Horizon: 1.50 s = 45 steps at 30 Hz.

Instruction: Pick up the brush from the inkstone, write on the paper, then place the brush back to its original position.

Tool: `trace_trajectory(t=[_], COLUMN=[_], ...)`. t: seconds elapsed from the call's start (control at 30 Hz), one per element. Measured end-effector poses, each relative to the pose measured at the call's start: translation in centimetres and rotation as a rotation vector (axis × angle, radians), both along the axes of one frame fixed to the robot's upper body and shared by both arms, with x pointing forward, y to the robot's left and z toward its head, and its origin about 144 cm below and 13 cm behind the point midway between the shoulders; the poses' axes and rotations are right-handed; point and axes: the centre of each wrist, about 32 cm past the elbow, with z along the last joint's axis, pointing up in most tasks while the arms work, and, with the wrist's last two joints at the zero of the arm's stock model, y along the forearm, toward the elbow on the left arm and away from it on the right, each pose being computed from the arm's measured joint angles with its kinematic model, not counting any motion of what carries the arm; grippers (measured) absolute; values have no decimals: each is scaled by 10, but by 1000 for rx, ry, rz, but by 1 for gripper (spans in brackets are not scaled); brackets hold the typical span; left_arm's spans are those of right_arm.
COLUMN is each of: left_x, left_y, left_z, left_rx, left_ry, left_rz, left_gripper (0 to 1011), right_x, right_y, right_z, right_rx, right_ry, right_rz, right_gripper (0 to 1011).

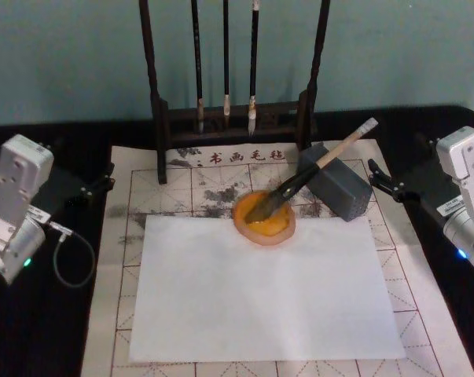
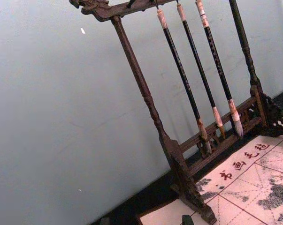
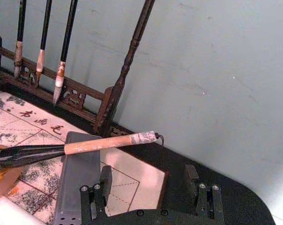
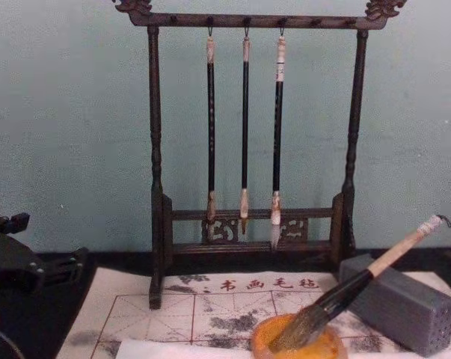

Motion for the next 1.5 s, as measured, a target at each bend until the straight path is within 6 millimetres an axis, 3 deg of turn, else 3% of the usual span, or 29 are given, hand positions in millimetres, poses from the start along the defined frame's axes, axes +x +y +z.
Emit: trace_trajectory(t=[1.5], left_x=[0], left_y=[0], left_z=[0], left_rx=[0], left_ry=[0], left_rz=[0], left_gripper=[1001], right_x=[0], right_y=[0], right_z=[0], right_rx=[1], right_ry=[3], right_rz=[9], right_gripper=[1002])
